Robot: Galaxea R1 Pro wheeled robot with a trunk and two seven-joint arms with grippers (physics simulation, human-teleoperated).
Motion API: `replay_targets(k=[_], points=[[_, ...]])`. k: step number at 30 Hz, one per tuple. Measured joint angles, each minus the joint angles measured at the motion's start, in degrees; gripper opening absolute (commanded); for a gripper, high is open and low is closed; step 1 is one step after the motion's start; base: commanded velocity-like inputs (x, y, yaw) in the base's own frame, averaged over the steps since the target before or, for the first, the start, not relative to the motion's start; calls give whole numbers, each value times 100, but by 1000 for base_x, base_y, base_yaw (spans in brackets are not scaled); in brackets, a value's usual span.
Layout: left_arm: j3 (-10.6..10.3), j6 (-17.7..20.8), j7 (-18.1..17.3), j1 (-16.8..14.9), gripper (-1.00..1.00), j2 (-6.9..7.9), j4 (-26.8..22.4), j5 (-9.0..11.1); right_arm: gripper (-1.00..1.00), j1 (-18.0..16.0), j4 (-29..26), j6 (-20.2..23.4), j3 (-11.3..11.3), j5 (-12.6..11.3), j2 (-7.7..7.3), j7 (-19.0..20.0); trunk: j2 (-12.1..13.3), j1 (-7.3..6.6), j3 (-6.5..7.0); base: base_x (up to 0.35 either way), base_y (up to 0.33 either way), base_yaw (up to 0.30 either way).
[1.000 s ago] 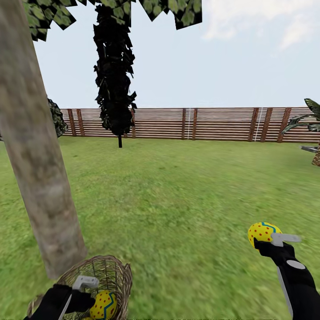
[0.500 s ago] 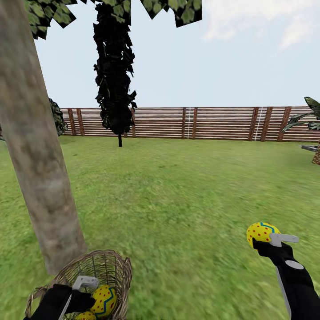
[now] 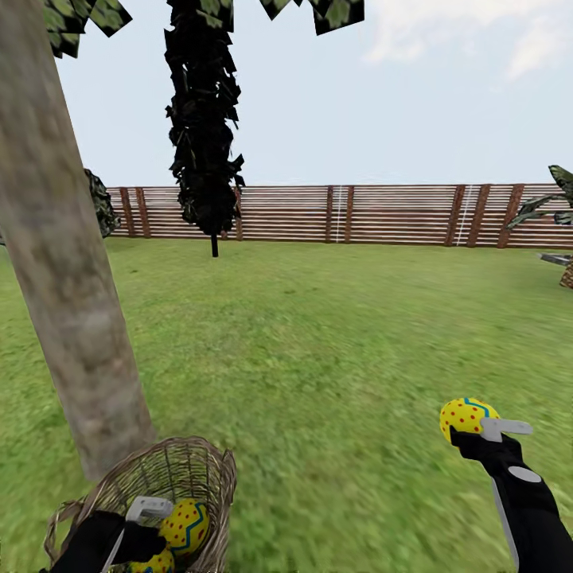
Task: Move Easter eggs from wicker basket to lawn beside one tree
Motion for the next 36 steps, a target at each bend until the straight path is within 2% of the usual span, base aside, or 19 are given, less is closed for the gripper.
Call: replay_targets(k=[3,7,16,20,25,36], points=[[3,0,1,0,100,3,-15,4,-100,0,0,4,-1,1,16,-1,-4,8,-67,0,0,0],[3,0,-5,0,100,-2,-13,6,-100,0,0,12,-1,1,18,1,-5,8,-67,0,0,0],[13,-13,-6,0,100,-4,-14,39,-100,0,-7,13,17,3,24,-7,-16,31,-266,0,0,0],[21,-18,-4,0,100,3,-18,38,-100,0,-4,5,171,8,27,-24,-22,41,-355,0,0,0],[23,-18,-12,0,100,29,-4,41,-100,-1,-2,4,204,10,33,-19,-22,41,-356,9,12,0],[12,-14,-6,0,100,-17,36,56,-100,0,0,4,200,10,36,-18,-23,44,-377,64,66,0]])
